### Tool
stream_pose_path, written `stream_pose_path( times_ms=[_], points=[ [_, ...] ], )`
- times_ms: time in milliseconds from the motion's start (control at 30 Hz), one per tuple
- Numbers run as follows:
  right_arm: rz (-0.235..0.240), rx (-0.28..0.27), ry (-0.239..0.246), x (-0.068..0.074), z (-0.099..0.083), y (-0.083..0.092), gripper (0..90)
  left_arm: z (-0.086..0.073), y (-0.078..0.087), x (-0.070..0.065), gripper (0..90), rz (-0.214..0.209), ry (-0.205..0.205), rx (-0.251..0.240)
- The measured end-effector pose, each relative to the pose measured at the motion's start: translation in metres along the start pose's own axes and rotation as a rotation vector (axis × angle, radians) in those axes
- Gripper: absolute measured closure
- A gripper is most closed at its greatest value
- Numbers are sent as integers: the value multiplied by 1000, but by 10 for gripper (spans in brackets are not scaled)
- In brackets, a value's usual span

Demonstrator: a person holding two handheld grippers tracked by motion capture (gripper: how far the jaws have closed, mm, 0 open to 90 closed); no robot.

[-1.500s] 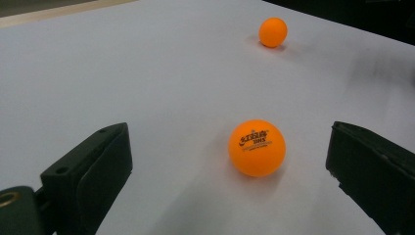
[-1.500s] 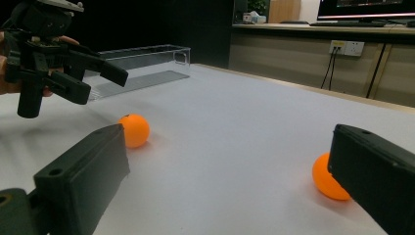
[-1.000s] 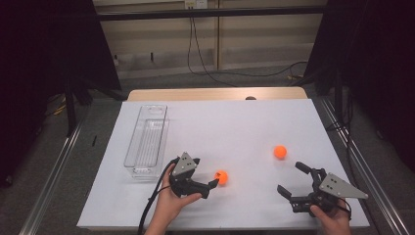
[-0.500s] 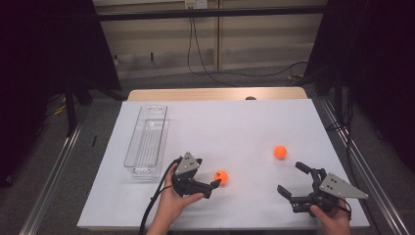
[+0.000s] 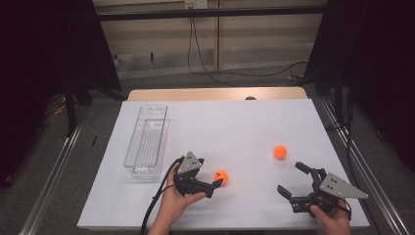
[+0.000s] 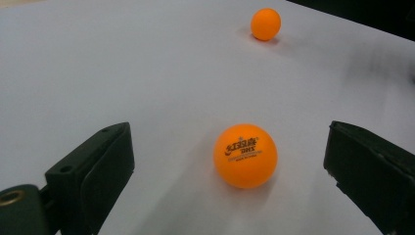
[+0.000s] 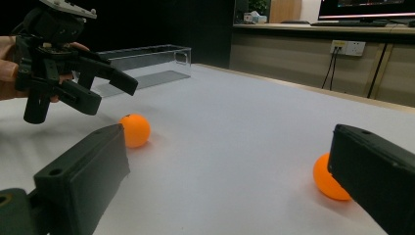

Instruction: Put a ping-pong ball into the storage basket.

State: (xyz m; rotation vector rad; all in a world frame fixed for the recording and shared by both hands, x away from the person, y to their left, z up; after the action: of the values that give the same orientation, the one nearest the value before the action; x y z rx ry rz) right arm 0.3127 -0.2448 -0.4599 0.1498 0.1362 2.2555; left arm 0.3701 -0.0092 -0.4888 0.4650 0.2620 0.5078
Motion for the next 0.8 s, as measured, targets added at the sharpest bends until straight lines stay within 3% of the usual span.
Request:
stream_pose_path(
  times_ms=[800],
  points=[
    [-3, -2, 1, -1, 0, 0, 14, 0, -7, -3, 62, -9, -4, 26]
  ],
)
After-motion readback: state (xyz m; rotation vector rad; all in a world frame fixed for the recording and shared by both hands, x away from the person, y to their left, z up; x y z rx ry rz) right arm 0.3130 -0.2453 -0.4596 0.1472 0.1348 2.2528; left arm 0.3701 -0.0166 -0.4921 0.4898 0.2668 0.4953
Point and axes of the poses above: each handheld gripper's, and its own axes: y roughly backward along the jaws, z roughly out of its top, x roughly to its left, the point moved 10 cm from there along -y, roughly forward along the jaws, and after that the axes turned 1 degree about -y, right-handed, at the moved point
